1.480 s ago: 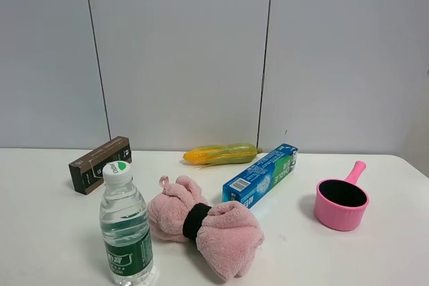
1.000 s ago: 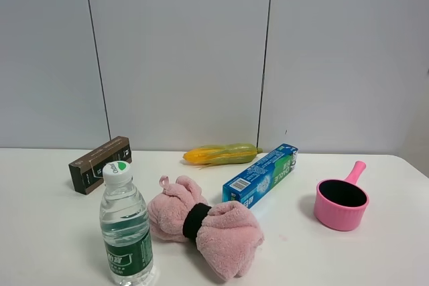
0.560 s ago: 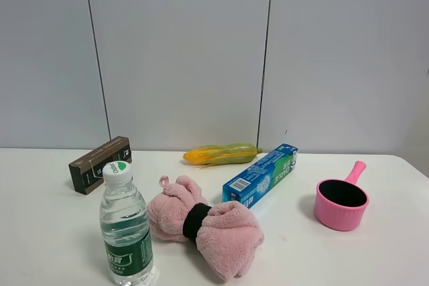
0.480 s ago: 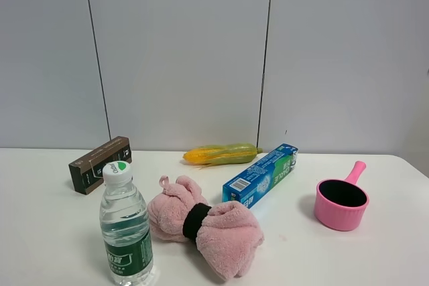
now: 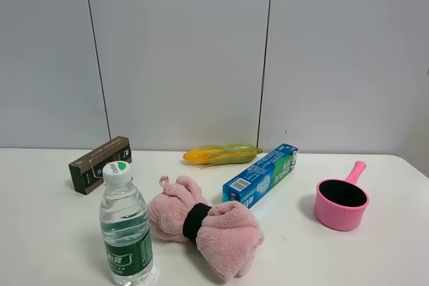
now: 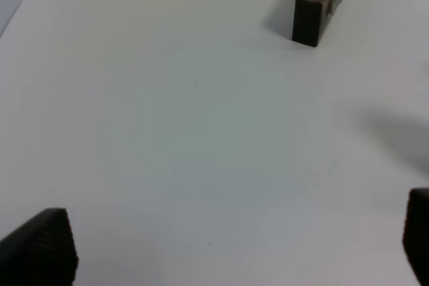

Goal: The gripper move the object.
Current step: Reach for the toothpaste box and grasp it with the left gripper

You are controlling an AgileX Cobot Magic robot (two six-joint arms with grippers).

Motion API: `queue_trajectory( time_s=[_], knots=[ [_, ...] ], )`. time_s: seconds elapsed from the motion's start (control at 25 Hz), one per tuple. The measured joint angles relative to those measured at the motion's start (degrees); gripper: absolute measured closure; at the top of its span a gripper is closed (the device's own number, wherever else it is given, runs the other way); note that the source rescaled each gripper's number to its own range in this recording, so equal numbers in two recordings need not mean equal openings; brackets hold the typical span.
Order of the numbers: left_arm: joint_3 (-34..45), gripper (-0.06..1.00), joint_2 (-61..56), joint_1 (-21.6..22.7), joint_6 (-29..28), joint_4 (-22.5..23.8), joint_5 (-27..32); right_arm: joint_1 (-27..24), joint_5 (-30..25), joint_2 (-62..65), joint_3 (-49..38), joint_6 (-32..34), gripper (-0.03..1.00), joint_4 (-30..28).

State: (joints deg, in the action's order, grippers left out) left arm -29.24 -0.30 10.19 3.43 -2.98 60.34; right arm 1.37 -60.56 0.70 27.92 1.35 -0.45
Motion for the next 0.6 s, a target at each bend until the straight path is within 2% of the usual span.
queue_trajectory(
  time_s=[0.6],
  knots=[
    [0.00, -0.06, 0.00, 0.00, 0.00, 0.00, 0.00, 0.00, 0.00, 0.00, 0.00, 0.00, -0.03, 0.00]
  ],
)
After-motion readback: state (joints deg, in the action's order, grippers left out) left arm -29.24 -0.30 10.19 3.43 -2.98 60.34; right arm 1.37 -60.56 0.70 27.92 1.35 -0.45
